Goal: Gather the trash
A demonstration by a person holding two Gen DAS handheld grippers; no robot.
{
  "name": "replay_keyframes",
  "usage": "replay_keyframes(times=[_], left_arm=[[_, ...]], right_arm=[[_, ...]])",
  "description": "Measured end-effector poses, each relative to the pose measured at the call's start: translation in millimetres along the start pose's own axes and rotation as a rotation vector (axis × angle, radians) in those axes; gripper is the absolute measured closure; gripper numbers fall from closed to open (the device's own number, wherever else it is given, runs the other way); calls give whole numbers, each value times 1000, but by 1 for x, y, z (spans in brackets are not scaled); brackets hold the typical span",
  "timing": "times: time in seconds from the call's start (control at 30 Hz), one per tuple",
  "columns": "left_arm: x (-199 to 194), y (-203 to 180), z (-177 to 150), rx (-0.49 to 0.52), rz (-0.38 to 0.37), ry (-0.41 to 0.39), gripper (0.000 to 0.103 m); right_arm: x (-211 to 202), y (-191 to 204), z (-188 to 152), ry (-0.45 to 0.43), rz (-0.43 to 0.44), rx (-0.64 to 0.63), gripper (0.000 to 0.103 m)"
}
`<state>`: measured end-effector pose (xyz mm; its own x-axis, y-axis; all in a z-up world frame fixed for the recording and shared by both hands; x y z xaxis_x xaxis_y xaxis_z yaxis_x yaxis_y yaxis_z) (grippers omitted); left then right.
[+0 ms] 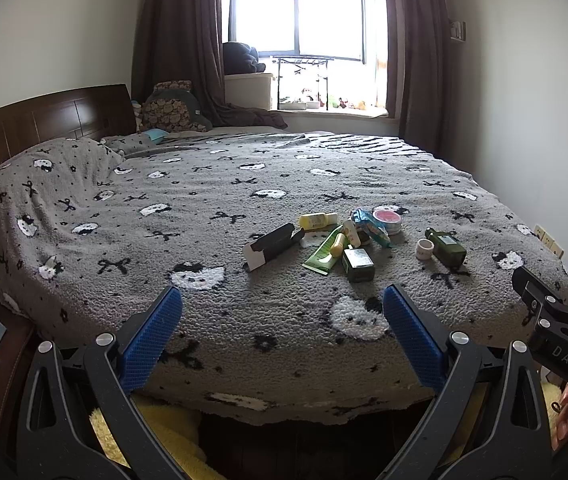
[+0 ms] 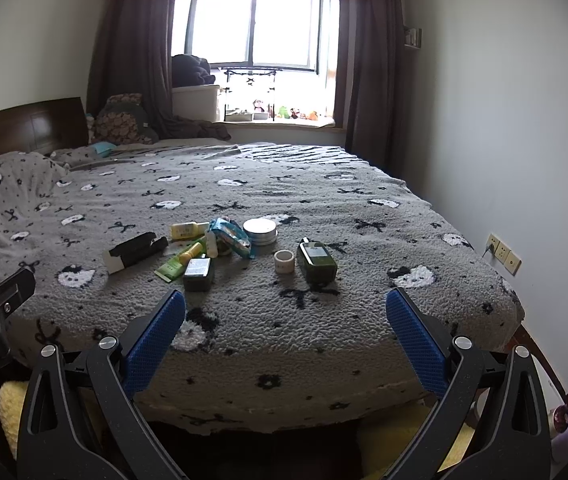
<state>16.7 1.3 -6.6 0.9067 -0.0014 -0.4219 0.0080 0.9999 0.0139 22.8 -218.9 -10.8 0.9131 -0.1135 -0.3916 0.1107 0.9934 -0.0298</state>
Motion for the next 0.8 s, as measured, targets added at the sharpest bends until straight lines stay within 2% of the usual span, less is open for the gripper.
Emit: replay_keyframes(times=[0.8], left_arm=[[-2, -7, 2, 2, 0, -3, 8]], right_arm=[[1, -1, 1, -3, -4, -1, 3]])
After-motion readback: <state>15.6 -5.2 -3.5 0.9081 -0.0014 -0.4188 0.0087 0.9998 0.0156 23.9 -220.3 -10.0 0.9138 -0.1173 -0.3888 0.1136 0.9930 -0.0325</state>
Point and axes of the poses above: each gripper's, at about its wrist camera, not at the fingertips, and x roughly the way its jaws point, y to its left, z to its top, the point moved 2 cm from there along x, roughly the way its jaws point, and after that the axes turned 4 degrees about -y, right-handed, at the moved point
